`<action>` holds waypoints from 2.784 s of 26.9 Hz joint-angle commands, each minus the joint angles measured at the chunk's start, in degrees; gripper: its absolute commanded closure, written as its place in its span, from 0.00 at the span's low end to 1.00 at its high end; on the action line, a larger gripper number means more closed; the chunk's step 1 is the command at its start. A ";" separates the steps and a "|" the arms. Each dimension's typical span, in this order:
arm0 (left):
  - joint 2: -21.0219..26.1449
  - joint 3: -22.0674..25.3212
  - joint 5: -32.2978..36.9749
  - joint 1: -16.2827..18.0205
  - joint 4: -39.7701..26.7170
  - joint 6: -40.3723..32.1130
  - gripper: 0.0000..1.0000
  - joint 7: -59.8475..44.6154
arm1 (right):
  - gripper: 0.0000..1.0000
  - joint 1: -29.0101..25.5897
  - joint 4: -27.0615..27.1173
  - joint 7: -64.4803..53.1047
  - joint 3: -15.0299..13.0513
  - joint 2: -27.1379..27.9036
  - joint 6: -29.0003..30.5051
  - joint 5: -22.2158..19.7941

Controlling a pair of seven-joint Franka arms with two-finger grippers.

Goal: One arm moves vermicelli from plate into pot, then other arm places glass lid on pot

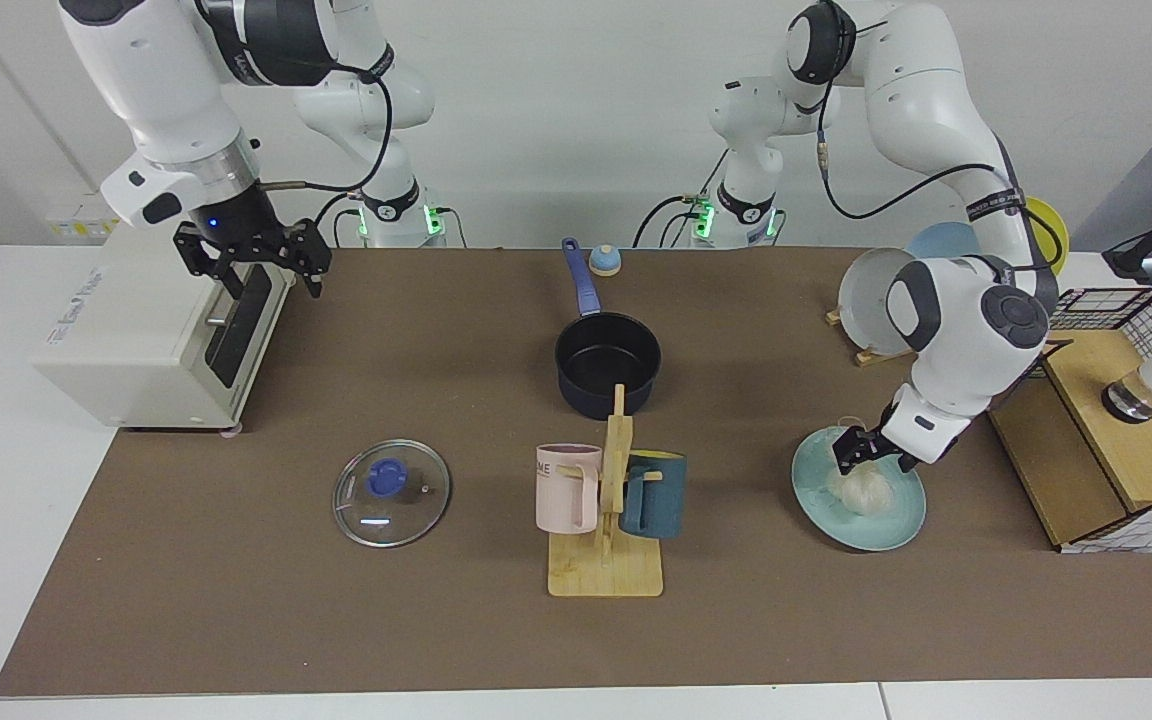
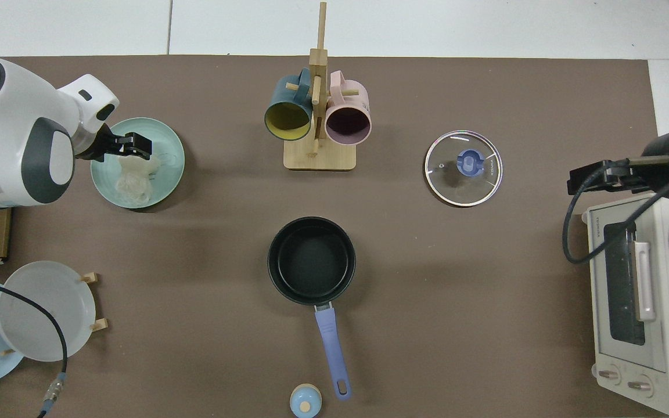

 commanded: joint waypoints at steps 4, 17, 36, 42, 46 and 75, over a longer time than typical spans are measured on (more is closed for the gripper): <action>-4.30 0.28 -0.04 -0.13 -11.03 6.65 0.00 -0.19 | 0.00 1.92 5.30 3.77 0.08 8.34 4.48 0.64; -4.83 0.19 -0.48 -0.13 -12.44 10.52 0.59 -1.33 | 0.00 3.68 8.73 6.07 0.52 18.89 13.00 1.43; -7.11 0.80 -0.66 -0.04 -11.21 9.47 1.00 -0.45 | 0.00 3.59 10.40 5.98 0.52 32.16 21.97 3.37; -13.61 1.15 -0.66 0.31 -11.30 2.09 1.00 -0.10 | 0.00 3.68 10.23 6.07 0.52 33.13 22.06 2.84; -17.83 1.16 -0.57 0.31 -11.30 -3.70 1.00 -0.10 | 0.00 3.94 10.05 6.50 0.52 33.74 21.97 3.46; -28.56 -6.48 -0.22 -0.39 -11.74 -14.09 1.00 -10.63 | 0.00 5.70 6.54 9.50 0.26 32.87 21.71 2.40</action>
